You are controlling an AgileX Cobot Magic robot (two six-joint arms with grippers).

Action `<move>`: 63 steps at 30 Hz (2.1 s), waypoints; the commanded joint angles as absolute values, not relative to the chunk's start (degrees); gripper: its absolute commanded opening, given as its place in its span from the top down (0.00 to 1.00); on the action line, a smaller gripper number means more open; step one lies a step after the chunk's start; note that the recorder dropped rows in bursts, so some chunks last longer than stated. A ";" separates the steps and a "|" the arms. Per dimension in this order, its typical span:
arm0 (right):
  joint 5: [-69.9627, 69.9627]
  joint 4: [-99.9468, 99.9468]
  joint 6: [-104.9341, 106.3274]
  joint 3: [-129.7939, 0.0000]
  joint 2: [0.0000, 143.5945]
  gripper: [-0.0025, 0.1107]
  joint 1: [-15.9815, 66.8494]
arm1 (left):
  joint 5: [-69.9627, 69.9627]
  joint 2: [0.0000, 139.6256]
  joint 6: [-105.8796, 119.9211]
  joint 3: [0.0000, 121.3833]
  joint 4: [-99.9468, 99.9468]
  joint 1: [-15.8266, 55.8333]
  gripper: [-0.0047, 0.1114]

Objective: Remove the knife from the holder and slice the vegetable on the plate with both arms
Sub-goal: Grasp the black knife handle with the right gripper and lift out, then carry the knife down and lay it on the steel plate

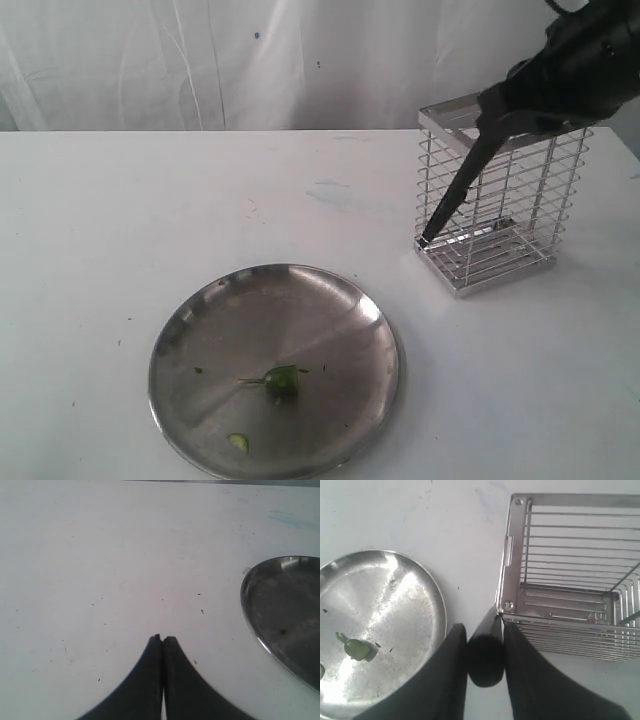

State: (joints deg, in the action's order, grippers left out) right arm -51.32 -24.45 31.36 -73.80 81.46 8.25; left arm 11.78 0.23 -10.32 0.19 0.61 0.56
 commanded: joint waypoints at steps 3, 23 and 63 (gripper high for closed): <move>-54.92 -23.32 25.76 -77.53 73.81 0.98 8.29 | 11.60 0.00 -10.24 0.00 0.95 0.65 0.96; -26.80 -73.11 29.11 -41.81 51.92 0.98 8.29 | 11.60 0.00 -10.24 0.00 0.95 0.65 0.96; -31.84 -99.95 70.74 -17.17 78.55 0.86 8.29 | 11.60 0.00 -10.24 0.00 0.95 0.65 0.96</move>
State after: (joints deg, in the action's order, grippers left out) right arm -30.22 -102.13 67.23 -16.66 75.16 8.25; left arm 11.78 0.23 -10.32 0.19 0.61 0.56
